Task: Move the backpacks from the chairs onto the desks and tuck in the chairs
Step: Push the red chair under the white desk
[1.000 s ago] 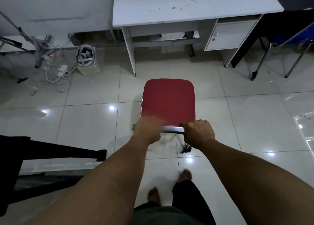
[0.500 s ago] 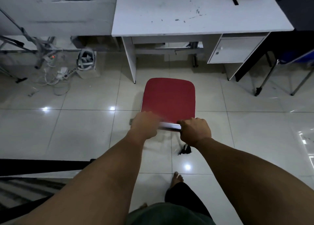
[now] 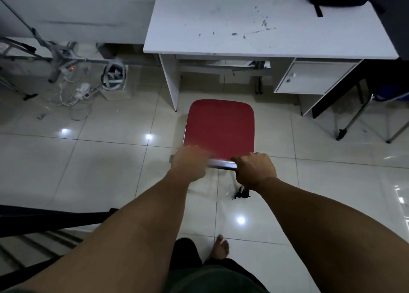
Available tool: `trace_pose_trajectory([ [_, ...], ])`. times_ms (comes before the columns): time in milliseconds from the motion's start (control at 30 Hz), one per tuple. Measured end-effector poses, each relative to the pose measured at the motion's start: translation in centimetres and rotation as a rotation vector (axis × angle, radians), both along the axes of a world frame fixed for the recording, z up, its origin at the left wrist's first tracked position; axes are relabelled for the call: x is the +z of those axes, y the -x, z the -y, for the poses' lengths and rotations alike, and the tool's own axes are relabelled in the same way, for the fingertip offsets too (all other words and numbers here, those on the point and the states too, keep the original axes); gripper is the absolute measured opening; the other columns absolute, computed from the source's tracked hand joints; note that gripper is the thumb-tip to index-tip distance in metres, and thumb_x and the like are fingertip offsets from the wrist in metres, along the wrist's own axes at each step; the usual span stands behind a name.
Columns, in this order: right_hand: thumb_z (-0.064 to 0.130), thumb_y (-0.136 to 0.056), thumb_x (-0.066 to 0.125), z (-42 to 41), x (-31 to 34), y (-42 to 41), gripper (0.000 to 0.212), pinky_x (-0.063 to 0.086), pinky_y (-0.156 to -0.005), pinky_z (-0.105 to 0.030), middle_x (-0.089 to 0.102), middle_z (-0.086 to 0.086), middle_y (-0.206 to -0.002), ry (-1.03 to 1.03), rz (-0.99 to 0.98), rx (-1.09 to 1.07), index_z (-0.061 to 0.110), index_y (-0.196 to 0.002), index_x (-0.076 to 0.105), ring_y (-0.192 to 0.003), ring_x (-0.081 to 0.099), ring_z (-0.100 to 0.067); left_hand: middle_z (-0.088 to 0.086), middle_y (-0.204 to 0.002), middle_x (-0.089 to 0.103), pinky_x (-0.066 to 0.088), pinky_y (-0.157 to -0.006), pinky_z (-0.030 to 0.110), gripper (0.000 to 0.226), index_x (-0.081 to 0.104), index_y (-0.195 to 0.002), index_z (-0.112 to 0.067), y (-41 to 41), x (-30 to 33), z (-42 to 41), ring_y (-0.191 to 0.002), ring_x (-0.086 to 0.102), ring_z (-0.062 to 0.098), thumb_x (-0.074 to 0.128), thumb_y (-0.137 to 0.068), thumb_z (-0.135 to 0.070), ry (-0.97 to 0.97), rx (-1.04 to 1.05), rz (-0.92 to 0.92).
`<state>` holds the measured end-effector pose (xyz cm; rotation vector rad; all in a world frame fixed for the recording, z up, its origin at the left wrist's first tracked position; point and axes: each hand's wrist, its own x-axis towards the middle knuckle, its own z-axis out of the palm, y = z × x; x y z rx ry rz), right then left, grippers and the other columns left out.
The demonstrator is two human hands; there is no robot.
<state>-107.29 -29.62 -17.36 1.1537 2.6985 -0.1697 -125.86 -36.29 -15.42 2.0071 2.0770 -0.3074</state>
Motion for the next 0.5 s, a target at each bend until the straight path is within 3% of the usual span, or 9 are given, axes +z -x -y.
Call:
trace_pose_trajectory([
  [300,0.017,-0.076,0.057,-3.9,-0.3,2.5,0.023,0.054,-0.06,-0.031,0.065,0.003,-0.07,0.039,-0.01,0.004,0.026,-0.095,0.068,-0.059,0.06,-0.024,-0.001,-0.103,0.072,0.055,-0.08,0.035,0.049,0.058,-0.13,-0.041,2.6,-0.4,-4.5,-0.089,0.067,0.022,0.065,-0.084,-0.027,0.013,-0.01,-0.039],
  [500,0.017,-0.076,0.055,-7.5,-0.3,4.1,0.026,0.05,-0.06,-0.03,0.066,0.002,-0.073,0.037,-0.004,0.0,0.025,-0.097,0.067,-0.063,0.062,-0.025,-0.003,-0.098,0.071,0.053,-0.076,0.034,0.048,0.059,-0.127,-0.043,4.3,-0.9,-8.0,-0.087,0.066,0.022,0.066,-0.082,-0.027,-0.001,-0.018,-0.034],
])
